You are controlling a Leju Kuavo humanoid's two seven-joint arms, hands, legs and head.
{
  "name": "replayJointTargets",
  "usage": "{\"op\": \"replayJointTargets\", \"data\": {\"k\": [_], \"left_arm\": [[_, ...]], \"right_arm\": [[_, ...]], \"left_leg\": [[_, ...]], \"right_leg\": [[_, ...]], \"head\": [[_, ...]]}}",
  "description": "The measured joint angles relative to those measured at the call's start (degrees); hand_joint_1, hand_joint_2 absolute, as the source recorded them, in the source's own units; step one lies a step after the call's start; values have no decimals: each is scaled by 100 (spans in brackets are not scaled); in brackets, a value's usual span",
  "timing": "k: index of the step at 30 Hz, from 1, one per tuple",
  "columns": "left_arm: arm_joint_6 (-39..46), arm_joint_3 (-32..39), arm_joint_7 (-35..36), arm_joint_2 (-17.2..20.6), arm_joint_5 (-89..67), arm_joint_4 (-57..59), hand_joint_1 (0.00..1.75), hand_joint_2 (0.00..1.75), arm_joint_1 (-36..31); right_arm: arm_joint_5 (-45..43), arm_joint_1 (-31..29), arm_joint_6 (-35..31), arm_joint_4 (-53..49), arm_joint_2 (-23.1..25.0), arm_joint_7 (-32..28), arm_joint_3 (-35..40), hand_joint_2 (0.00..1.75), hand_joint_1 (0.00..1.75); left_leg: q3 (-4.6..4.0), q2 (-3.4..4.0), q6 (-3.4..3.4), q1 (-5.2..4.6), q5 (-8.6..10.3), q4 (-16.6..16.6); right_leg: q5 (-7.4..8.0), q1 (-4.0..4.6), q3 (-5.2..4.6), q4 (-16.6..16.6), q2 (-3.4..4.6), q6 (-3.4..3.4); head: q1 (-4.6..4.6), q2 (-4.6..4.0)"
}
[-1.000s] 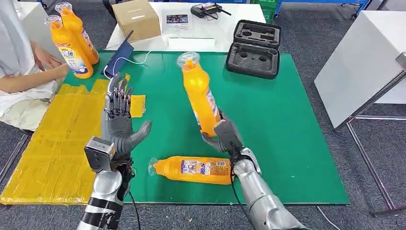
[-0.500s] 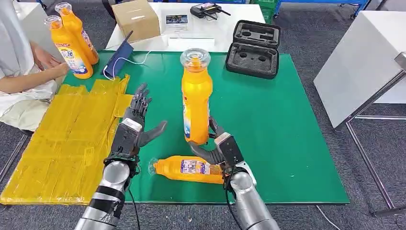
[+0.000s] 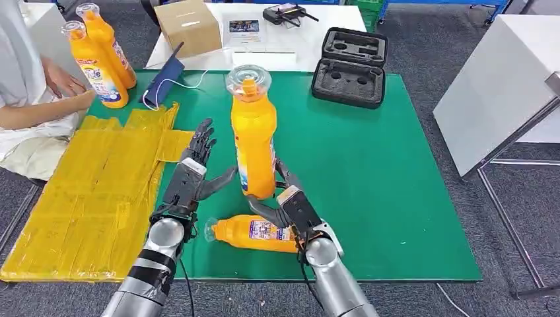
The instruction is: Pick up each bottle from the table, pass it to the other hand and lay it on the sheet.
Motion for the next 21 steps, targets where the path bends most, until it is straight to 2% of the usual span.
{"op": "replayJointTargets", "data": {"k": [10,21], "left_arm": [[-9,-2,-7,0,7,0,0,175,1],[-409,-52,-151,2,488,-317,0,175,208]], "right_arm": [[0,13,-35,0,0,2,35,175,175],[70,24,-243,85,-20,-39,33,175,175]], "left_leg": [[0,0,0,0,0,0],[-1,0,0,0,0,0]], "right_leg": [[0,0,1,0,0,0],[-1,0,0,0,0,-1]], "head": [[2,0],[0,0]]}}
